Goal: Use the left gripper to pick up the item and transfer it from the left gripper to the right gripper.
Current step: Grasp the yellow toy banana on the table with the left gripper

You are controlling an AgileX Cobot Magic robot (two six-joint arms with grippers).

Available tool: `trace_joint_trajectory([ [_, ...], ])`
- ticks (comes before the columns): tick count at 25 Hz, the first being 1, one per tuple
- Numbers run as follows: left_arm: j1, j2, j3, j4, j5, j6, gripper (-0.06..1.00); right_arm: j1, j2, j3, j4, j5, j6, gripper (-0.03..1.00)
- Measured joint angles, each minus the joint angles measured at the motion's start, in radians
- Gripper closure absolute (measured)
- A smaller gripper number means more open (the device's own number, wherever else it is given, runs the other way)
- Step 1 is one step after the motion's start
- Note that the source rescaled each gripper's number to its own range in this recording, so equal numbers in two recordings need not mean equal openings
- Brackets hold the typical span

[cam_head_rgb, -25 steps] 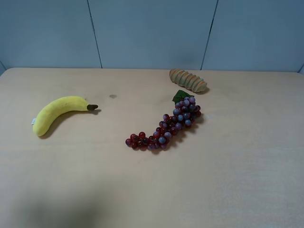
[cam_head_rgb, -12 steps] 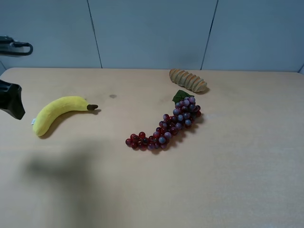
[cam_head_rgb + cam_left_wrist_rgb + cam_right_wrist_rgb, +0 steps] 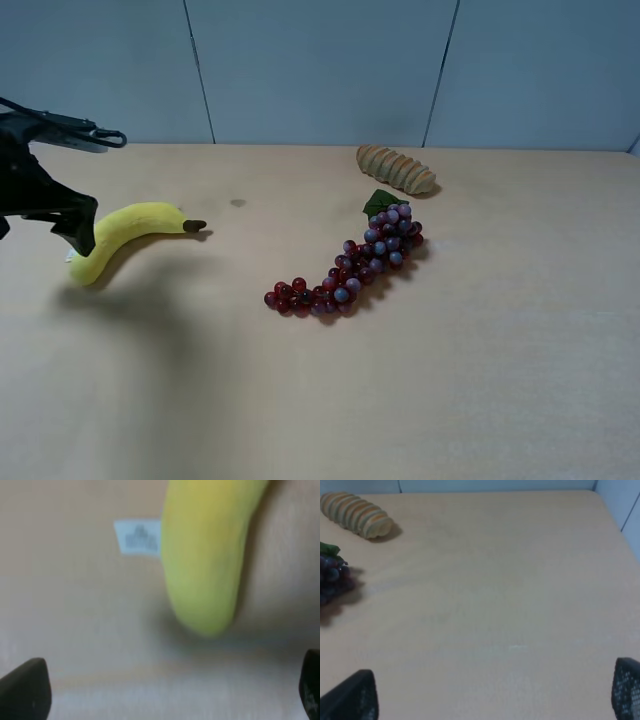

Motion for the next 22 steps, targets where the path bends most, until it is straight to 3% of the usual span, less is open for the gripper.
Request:
trace_joint_trajectory([
  [8,0.0,0.181,-0.005,-0.032,-0.186,0.001,-0.06,0.0,0.0,0.0,0.0,0.0,0.0,-0.03],
  [14,-0.003,0.234,-0.006,-0.041,-0.25,0.013,-0.04,0.0,0.0,0.0,0.0,0.0,0.0,-0.03],
  [18,-0.003,0.236,-0.006,-0.044,-0.256,0.018,0.15,0.0,0.0,0.0,0.0,0.0,0.0,-0.03],
  [22,-0.003,0.238,-0.006,-0.044,-0.256,0.019,0.53,0.0,0.0,0.0,0.0,0.0,0.0,-0.03],
])
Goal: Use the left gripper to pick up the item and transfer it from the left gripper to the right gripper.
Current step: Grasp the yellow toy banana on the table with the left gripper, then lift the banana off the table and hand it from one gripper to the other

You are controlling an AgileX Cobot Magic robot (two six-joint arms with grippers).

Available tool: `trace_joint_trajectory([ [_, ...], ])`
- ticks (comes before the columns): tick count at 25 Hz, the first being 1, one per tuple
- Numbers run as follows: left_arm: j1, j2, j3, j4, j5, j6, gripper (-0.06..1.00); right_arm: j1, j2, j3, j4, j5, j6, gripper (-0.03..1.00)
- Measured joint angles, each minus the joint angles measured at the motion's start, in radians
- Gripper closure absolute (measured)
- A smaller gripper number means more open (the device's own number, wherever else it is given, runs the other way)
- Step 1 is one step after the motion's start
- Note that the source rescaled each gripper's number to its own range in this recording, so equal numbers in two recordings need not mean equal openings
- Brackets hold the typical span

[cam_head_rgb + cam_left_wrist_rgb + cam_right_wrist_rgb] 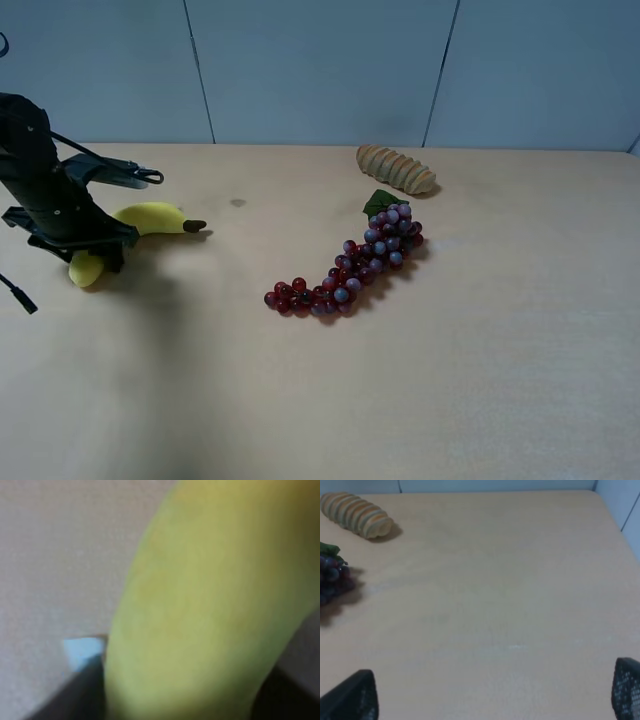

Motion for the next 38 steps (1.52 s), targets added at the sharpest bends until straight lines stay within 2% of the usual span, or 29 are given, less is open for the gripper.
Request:
trace_joint_trajectory([
  [3,0.0,0.0,0.0,0.0,0.0,0.0,0.88,0.0,0.0,0.0,0.0,0.0,0.0,-0.03],
  [4,0.0,0.0,0.0,0.0,-0.002,0.001,0.94,0.0,0.0,0.0,0.0,0.0,0.0,-0.03],
  [9,0.0,0.0,-0.013,0.002,-0.003,0.004,0.94,0.0,0.0,0.0,0.0,0.0,0.0,-0.03],
  [14,0.0,-0.036,-0.094,-0.011,0.072,0.008,0.94,0.0,0.0,0.0,0.0,0.0,0.0,-0.03],
  [16,0.0,-0.072,-0.13,-0.04,0.107,0.024,0.94,0.0,0.0,0.0,0.0,0.0,0.0,-0.03],
  [26,-0.011,-0.236,-0.265,-0.248,0.368,0.245,0.94,0.0,0.0,0.0,0.0,0.0,0.0,-0.03],
  [29,-0.061,-0.239,-0.307,-0.288,0.411,0.286,0.94,0.0,0.0,0.0,0.0,0.0,0.0,-0.03],
  [31,-0.115,-0.239,-0.329,-0.288,0.42,0.295,0.94,0.0,0.0,0.0,0.0,0.0,0.0,-0.03],
  [38,-0.337,-0.239,-0.372,-0.283,0.424,0.399,0.94,0.0,0.0,0.0,0.0,0.0,0.0,-0.03],
])
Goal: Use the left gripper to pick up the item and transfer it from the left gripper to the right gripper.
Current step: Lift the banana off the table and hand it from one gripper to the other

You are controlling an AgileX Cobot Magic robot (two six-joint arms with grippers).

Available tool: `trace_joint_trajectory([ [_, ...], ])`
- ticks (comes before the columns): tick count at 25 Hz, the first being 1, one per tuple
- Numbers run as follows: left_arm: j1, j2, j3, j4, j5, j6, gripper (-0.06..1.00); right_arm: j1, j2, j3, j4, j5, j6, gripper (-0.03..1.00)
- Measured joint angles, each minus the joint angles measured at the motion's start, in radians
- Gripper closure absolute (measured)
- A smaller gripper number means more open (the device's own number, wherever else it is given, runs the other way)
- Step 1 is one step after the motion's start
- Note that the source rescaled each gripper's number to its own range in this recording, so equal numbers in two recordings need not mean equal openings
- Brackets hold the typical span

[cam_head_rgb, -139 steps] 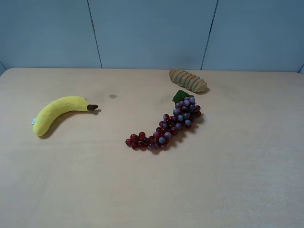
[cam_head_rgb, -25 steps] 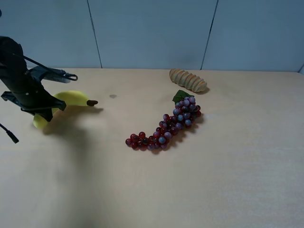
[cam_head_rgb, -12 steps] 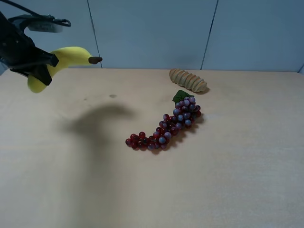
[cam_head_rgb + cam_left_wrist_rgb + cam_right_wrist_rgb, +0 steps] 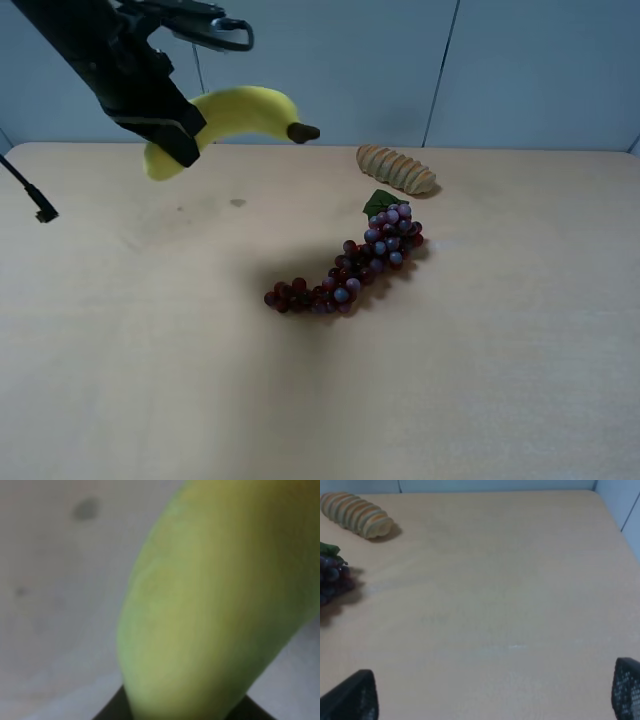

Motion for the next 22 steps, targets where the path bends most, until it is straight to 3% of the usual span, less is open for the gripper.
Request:
trace_joint_trajectory([
  [10,-0.221,0.015,-0.001,0.0,-0.01,0.176,0.94,0.0,0.0,0.0,0.0,0.0,0.0,-0.03],
  [22,-0.366,0.035,-0.001,0.0,-0.039,0.29,0.94,0.0,0.0,0.0,-0.003,0.0,0.01,-0.03],
])
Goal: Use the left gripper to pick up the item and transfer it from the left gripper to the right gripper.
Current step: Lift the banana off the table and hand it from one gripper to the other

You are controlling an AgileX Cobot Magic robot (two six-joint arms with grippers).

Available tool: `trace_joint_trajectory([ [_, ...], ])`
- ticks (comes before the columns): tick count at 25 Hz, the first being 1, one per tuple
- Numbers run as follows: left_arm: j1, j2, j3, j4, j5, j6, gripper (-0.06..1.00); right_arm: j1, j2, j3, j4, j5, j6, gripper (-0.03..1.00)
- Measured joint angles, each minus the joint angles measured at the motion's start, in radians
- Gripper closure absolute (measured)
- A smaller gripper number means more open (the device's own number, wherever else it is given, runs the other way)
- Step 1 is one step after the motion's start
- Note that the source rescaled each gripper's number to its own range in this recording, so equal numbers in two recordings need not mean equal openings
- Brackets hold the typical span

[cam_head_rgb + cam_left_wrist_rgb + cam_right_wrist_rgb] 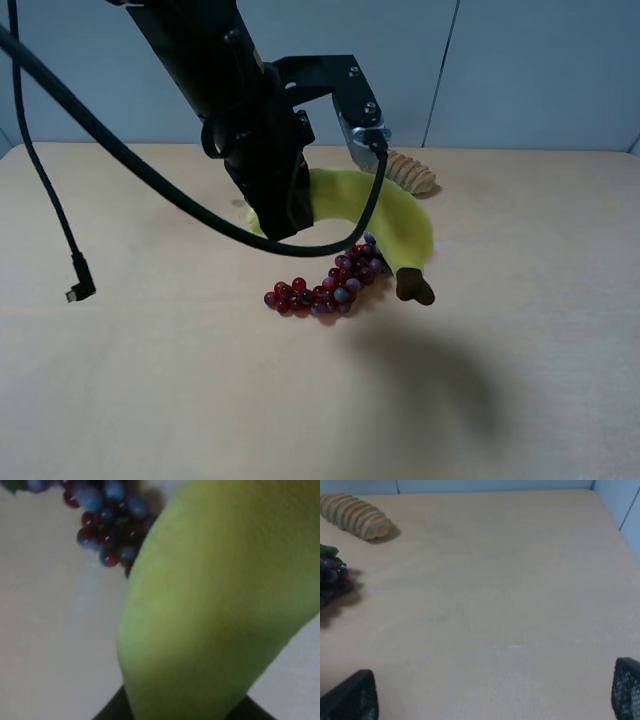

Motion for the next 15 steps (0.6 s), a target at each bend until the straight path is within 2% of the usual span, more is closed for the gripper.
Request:
trace_joint_trajectory([
  [3,-0.015,0.0,0.0,0.0,0.0,0.003,0.94,0.0,0.059,-0.017,0.046,0.0,-0.037,-0.03],
  [7,-0.018,0.0,0.0,0.0,0.0,0.004,0.94,0.008,0.216,-0.083,0.219,-0.023,-0.218,-0.03],
  [10,-0.018,0.0,0.0,0.0,0.0,0.004,0.94,0.065,0.325,-0.11,0.399,-0.084,-0.348,-0.03],
  [15,-0.018,0.0,0.0,0.0,0.0,0.004,0.94,0.204,0.485,-0.114,0.561,-0.167,-0.502,-0.03],
])
